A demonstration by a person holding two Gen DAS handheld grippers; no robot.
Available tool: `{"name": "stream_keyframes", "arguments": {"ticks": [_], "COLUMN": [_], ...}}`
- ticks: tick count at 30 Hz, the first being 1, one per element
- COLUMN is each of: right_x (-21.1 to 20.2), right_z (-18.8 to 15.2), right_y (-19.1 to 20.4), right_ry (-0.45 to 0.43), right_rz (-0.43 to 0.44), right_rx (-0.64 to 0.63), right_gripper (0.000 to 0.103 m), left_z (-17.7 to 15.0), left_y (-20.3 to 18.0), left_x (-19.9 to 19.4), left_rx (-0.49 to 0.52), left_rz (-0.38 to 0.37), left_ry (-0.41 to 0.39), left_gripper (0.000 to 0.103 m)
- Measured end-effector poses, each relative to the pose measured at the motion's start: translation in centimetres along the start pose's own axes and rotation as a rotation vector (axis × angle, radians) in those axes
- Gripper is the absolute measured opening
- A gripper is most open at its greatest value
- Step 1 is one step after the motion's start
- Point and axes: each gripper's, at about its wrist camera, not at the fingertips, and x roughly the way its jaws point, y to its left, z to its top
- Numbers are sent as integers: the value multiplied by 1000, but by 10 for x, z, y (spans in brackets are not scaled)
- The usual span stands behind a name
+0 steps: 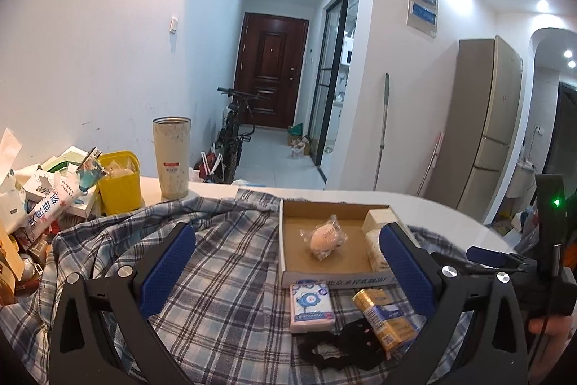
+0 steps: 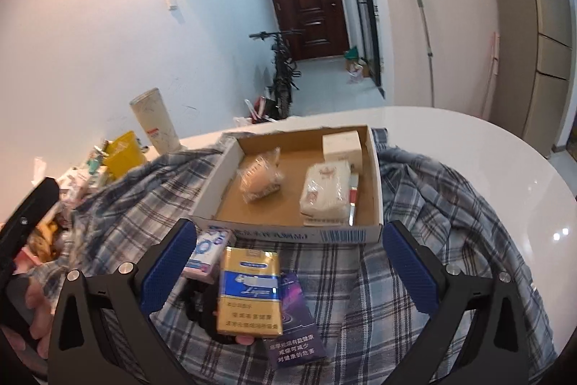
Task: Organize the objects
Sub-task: 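Grasp the gold-and-blue Liqun pack with the right tool and lift it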
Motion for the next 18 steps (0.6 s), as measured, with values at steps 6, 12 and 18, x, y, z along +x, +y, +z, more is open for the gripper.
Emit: {"name": "stream_keyframes", "arguments": {"ticks": [6, 12, 18], "right_x": [31, 49, 58], "right_z": [-15, -28, -36], "right_y": [8, 8, 13], "right_ry": [120, 192, 236], "right_rz": [92, 136, 155], "right_rx": [-18, -15, -34], "right_gripper": [102, 85, 79], "left_z": [-17, -24, -27], "left_y": [-5, -2, -7], "left_x": [15, 24, 28], "left_rx": [40, 22, 39], "left_rz": [37, 33, 23], "left_ry": [38, 73, 93], "left_gripper": [103, 103, 103]}}
